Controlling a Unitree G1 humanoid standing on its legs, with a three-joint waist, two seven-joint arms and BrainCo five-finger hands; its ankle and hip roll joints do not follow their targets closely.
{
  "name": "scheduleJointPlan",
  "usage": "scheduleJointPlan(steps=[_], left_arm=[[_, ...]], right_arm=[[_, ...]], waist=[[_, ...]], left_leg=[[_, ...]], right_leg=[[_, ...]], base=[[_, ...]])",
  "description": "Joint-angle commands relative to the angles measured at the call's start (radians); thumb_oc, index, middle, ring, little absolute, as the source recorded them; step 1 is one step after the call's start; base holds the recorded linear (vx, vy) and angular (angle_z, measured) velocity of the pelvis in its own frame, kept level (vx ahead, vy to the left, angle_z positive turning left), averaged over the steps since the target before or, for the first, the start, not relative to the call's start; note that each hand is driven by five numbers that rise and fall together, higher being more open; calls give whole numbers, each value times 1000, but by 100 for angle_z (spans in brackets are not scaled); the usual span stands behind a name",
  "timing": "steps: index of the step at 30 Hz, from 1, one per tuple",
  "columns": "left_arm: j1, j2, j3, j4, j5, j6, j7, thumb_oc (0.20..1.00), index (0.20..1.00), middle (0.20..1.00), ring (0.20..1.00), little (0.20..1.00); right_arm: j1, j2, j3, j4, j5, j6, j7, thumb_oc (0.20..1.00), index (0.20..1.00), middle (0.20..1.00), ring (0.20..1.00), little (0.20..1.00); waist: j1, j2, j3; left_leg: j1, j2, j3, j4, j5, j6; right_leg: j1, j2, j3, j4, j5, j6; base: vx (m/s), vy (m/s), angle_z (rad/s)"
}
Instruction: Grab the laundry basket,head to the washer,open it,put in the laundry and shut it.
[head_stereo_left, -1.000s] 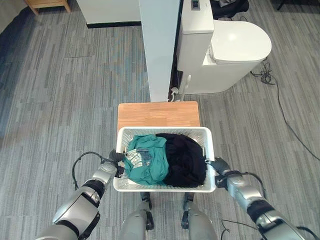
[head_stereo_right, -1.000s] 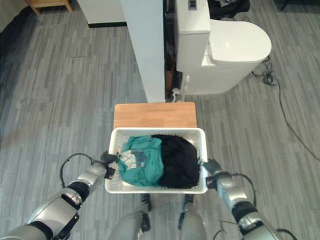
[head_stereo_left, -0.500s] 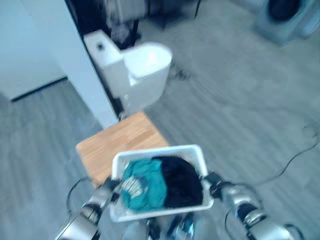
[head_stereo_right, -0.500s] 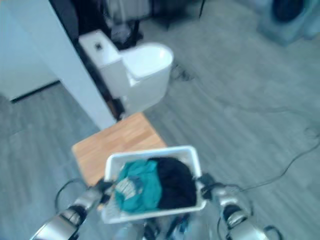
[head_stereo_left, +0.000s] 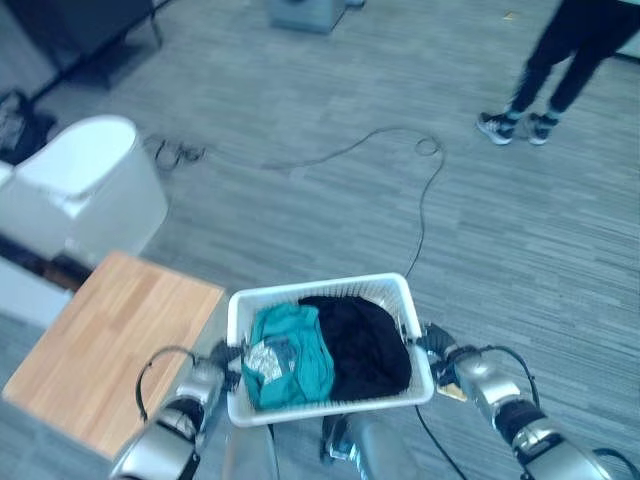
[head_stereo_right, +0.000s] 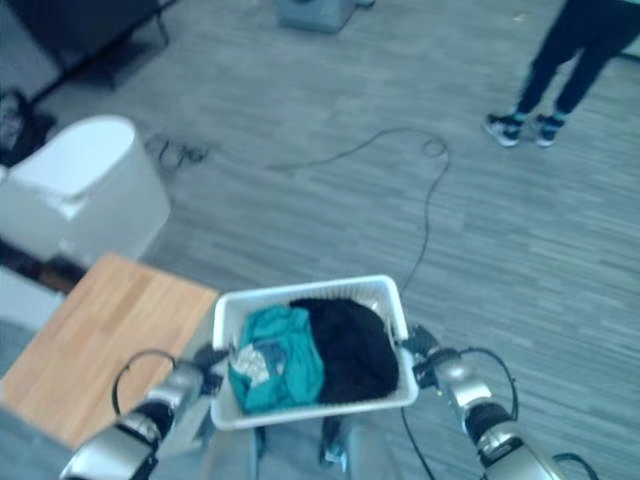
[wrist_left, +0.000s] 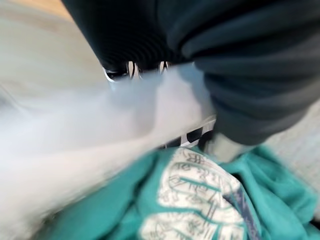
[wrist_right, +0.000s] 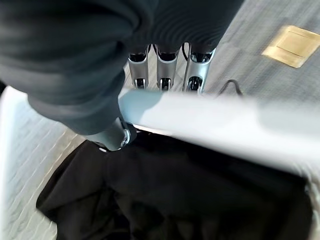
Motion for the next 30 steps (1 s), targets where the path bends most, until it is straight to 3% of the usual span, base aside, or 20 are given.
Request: scheduleJointPlan(steps=[1, 3, 5, 7, 10, 11, 18, 30], left_arm=[[11, 36, 19, -86, -25, -45, -83, 200, 200, 200, 200, 200], [22, 27, 9, -116, -20, -52, -78, 200, 200, 200, 200, 200], [22, 28, 9, -116, -20, -52, -78, 200, 200, 200, 200, 200], [45, 28, -6, -176, -15, -59, -76, 200, 200, 200, 200, 200], [51, 35, -6, -206, -11, -60, -70, 200, 200, 200, 200, 200], [48, 33, -15, -229, -13, -59, -71, 200, 200, 200, 200, 200], [82, 3, -30, -277, -18, -49, -78, 200, 200, 200, 200, 200], [79, -46, -42, -223, 25, -32, -77, 200, 200, 200, 200, 200]], right_arm=[[16, 50, -6, -44, 22, -17, 33, 200, 200, 200, 200, 200], [5, 60, -2, -39, 20, -17, 31, 200, 200, 200, 200, 200], [5, 60, -2, -39, 20, -17, 31, 200, 200, 200, 200, 200], [0, 72, 6, -36, 7, -7, 43, 200, 200, 200, 200, 200], [-6, 75, 12, -50, -6, -2, 50, 200, 200, 200, 200, 200], [5, 70, 5, -56, -15, -1, 55, 200, 200, 200, 200, 200], [55, 61, -27, -58, -23, 7, 59, 200, 200, 200, 200, 200], [126, 80, -55, -60, 29, 20, 63, 200, 200, 200, 200, 200]], waist=[[35, -5, -4], [24, 1, -14], [26, 0, -17], [27, -2, -44], [32, -2, -38], [41, -9, -40], [35, -13, -79], [26, -20, -137]], left_leg=[[50, -22, 148, -105, 108, 87], [73, -20, 188, -138, 99, 94], [71, -20, 189, -141, 101, 94], [124, -15, 272, -226, 103, 101], [136, 1, 312, -232, 99, 103], [149, 12, 339, -223, 90, 98], [193, 4, 346, -255, 90, 90], [229, -7, 310, -280, 91, 80]], right_leg=[[101, -41, 39, -152, 60, 195], [87, -42, 82, -167, 77, 207], [84, -42, 83, -169, 79, 207], [69, -45, 130, -197, 114, 243], [48, -67, 91, -164, 112, 255], [69, -108, 9, -168, 112, 258], [108, -123, -64, -212, 118, 256], [161, -113, -72, -273, 130, 253]], base=[[-12, 208, -68], [-12, 202, -28], [8, 102, -63], [14, 221, -60], [-29, 76, -71], [7, -7, -37], [26, 0, -20], [41, -6, 10]])
